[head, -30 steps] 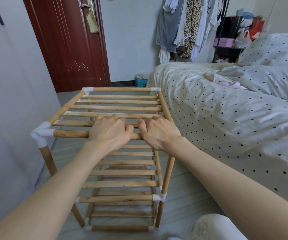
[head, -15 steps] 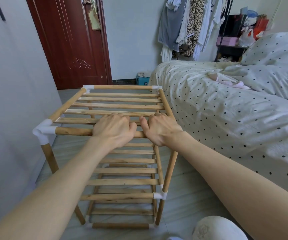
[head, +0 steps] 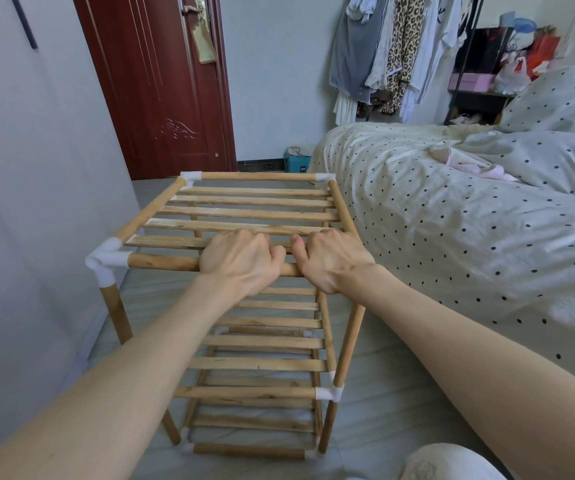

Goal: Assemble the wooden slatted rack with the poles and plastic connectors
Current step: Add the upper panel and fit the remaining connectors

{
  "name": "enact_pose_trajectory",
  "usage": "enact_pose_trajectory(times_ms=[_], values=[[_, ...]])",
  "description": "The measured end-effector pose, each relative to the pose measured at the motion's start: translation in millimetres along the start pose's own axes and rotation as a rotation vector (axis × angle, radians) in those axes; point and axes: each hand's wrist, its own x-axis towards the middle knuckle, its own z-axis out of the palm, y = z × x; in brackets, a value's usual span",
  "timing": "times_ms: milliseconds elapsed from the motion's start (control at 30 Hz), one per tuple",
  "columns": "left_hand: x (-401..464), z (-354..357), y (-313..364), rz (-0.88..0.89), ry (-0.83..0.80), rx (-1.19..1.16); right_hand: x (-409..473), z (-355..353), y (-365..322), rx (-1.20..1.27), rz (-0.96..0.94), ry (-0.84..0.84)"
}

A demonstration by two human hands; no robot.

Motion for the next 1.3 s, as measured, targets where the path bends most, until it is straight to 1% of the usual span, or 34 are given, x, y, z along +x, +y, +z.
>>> enact_pose_trajectory(times_ms=[100,200,267,367,433,533,600,667,800,933,1033,1133,1167,1200,1267,1300], values=[[6.2,2.8,-0.4,0.007,-0.048,-0.008,4.7,1.0,8.4,-0.074,-0.032,0.001],[10.8,-4.4,-5.3,0.057,-0.154,-0.116,15.0,0.3,18.8,-0.114,-0.030,-0.021],[10.8,-11.1,-19.2,0.059,-0.205,-0.157,22.1,-2.6,24.4,-0.115,-0.007,-0.046],[7.1,-15.2,-58.8,-0.019,-0.228,-0.145,31.0,-6.4,30.8,-0.122,0.043,-0.057],[4.8,-19.4,-81.1,-0.089,-0.232,-0.086,33.8,-6.6,30.2,-0.118,0.072,-0.065],[6.9,-24.6,-96.1,-0.098,-0.257,0.003,37.9,-3.7,25.1,-0.084,0.099,-0.074],[6.5,-23.1,-98.2,-0.067,-0.207,0.003,39.0,-1.6,24.7,-0.075,0.088,-0.066],[5.6,-20.7,-97.9,-0.053,-0.122,0.020,40.1,0.4,29.1,-0.082,0.057,-0.042],[8.1,-11.6,-92.2,-0.100,-0.002,0.072,44.1,4.7,39.2,-0.084,0.070,-0.033],[14.5,-5.4,-94.7,-0.121,0.040,0.091,48.4,3.4,38.2,-0.072,0.058,-0.030],[19.4,-1.2,-97.2,-0.095,0.063,0.110,51.2,2.8,38.2,-0.048,0.076,-0.022],[26.4,-0.1,-97.1,-0.152,0.066,0.141,60.3,3.7,39.8,-0.074,0.102,-0.019],[26.5,1.6,-97.3,-0.186,0.098,0.163,63.6,6.1,40.9,-0.101,0.113,0.006],[25.6,5.0,-98.2,-0.201,0.173,0.183,66.5,10.0,40.8,-0.128,0.129,0.061],[18.2,14.0,-95.8,-0.193,0.317,0.172,65.2,21.5,35.3,-0.153,0.155,0.248],[14.4,20.0,-93.8,-0.181,0.379,0.166,61.7,28.6,31.2,-0.152,0.163,0.311]])
